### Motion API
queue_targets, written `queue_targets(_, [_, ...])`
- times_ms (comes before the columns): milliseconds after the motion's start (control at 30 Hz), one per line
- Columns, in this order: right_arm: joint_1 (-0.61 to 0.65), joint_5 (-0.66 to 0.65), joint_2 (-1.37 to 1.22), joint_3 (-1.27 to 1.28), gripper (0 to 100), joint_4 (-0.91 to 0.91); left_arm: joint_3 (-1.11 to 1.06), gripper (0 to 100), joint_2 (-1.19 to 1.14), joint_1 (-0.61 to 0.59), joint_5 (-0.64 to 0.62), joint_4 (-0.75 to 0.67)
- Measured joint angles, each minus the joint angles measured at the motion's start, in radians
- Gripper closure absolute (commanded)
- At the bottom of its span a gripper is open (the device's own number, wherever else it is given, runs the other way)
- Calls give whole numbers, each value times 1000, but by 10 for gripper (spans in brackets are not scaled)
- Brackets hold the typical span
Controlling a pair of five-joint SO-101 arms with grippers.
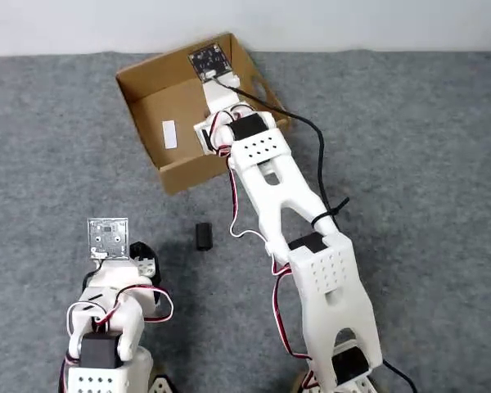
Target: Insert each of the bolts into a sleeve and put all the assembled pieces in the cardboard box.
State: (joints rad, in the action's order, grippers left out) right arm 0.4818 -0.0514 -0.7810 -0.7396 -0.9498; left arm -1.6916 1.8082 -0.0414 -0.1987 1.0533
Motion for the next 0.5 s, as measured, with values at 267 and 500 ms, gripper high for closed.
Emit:
queue_targets(267, [0, 0, 3, -51, 955, -114, 0, 994, 0, 0, 0, 0])
queue_targets(500, [0, 0, 69, -115, 978, -330, 0, 994, 0, -11, 3, 0])
